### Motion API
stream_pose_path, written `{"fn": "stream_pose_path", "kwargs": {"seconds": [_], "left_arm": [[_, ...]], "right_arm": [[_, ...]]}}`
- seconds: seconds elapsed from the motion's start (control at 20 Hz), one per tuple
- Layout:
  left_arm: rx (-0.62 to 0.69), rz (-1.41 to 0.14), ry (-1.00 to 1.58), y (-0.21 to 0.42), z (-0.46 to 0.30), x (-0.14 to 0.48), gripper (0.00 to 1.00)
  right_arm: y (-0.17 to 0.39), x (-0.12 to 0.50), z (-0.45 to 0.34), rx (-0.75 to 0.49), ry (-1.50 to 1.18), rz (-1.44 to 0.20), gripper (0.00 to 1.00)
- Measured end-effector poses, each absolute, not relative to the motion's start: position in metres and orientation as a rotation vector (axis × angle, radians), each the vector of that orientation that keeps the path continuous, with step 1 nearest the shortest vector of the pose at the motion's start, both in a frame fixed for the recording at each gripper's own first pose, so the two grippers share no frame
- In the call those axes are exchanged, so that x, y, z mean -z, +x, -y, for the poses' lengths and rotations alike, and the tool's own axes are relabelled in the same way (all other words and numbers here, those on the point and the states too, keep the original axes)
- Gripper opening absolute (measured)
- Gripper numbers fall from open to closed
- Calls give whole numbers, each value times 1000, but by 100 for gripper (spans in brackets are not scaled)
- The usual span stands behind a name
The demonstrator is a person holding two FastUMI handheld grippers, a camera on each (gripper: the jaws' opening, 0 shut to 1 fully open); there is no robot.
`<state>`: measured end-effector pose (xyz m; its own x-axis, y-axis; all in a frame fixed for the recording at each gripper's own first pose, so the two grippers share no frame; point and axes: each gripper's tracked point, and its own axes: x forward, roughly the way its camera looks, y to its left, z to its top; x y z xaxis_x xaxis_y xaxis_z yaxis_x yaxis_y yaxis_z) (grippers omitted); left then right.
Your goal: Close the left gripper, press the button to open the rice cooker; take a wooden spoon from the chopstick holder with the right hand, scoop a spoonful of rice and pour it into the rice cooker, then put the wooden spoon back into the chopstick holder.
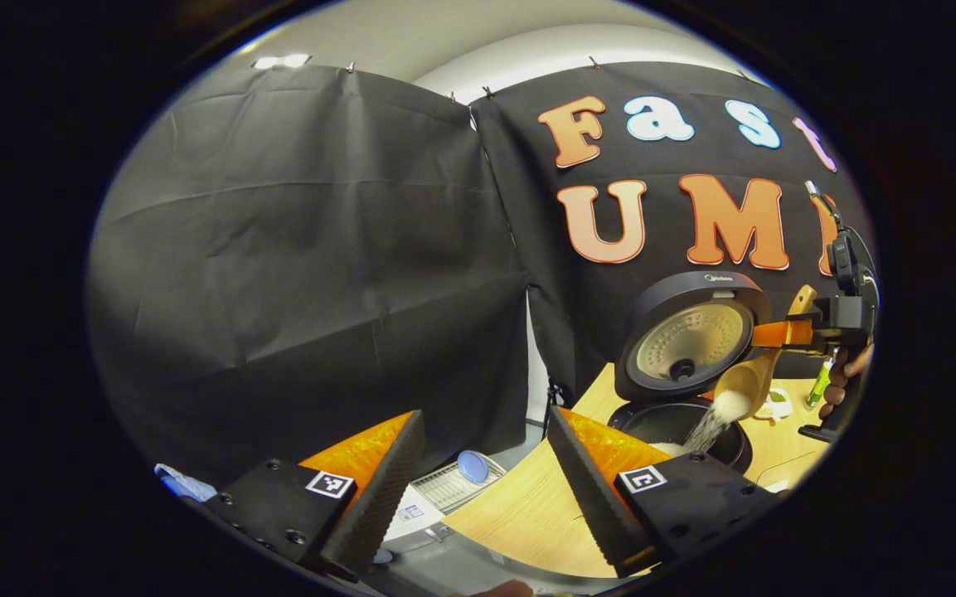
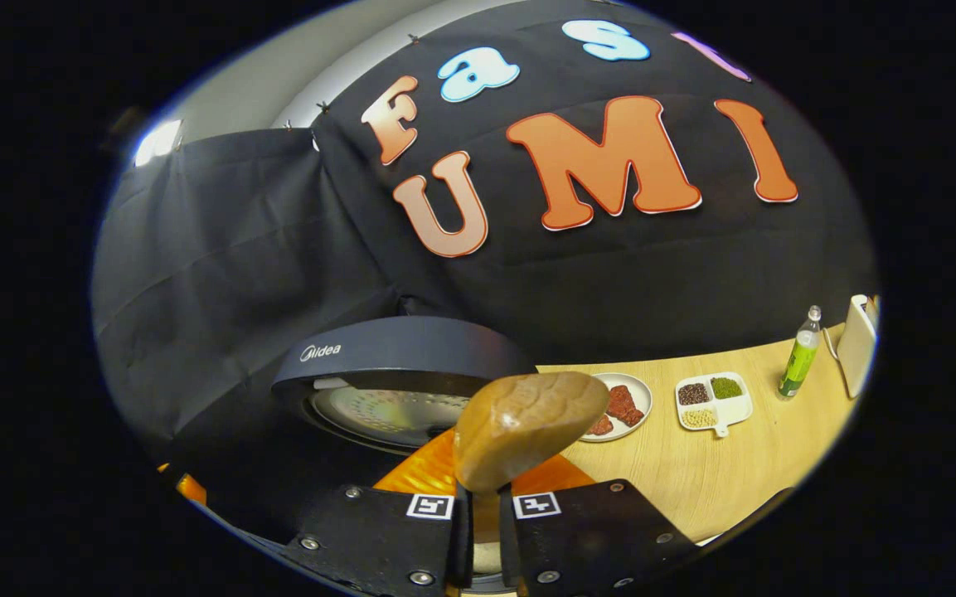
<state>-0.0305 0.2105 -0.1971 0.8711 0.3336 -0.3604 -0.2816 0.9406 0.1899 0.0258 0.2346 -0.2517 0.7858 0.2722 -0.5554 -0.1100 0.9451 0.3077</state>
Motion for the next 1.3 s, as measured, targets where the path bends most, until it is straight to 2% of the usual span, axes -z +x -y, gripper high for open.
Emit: {"fn": "stream_pose_path", "kwargs": {"seconds": [0.55, 0.6, 0.65, 0.9, 1.1, 1.15, 1.25, 1.3], "left_arm": [[-366, -435, 117, -38, -230, 210, 100], [-368, -436, 118, -38, -231, 209, 93], [-371, -437, 120, -39, -231, 210, 100], [-384, -455, 118, -40, -234, 214, 100], [-376, -462, 143, -40, -232, 212, 100], [-373, -459, 147, -39, -231, 210, 93], [-362, -461, 147, -38, -227, 210, 93], [-354, -462, 149, -36, -224, 209, 100]], "right_arm": [[18, 264, -272, -336, 34, -599, 12], [18, 263, -273, -345, 11, -589, 12], [19, 263, -276, -355, -19, -577, 12], [19, 253, -285, -440, -195, -485, 12], [15, 240, -283, -488, -198, -457, 12], [13, 237, -282, -493, -172, -457, 12], [14, 227, -272, -487, -105, -470, 12], [15, 222, -265, -480, -60, -481, 12]]}}
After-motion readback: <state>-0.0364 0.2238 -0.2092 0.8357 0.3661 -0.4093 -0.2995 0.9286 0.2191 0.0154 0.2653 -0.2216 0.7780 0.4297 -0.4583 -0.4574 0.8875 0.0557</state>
